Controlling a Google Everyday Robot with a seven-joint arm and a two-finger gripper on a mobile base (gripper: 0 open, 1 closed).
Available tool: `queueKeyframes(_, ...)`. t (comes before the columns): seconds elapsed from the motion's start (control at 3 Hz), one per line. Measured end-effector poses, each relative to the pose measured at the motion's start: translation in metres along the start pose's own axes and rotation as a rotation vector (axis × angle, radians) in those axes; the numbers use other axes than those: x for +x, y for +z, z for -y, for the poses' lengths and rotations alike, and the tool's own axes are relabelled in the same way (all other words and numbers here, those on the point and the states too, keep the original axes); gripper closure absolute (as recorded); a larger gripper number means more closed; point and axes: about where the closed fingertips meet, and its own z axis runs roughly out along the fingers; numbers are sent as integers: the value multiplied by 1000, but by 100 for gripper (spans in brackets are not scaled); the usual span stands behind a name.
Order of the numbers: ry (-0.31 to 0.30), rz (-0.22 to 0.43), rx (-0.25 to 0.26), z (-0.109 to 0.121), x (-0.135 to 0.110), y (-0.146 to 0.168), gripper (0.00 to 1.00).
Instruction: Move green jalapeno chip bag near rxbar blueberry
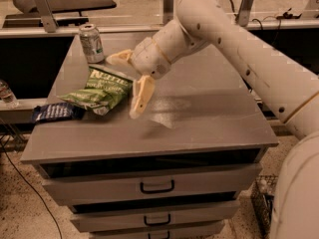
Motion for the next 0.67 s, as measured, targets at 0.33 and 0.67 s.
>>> queueKeyframes(0.33, 5, -10, 75, 15, -2, -38, 0)
queueKeyframes(0.67, 18, -3, 220, 36, -8, -100, 0)
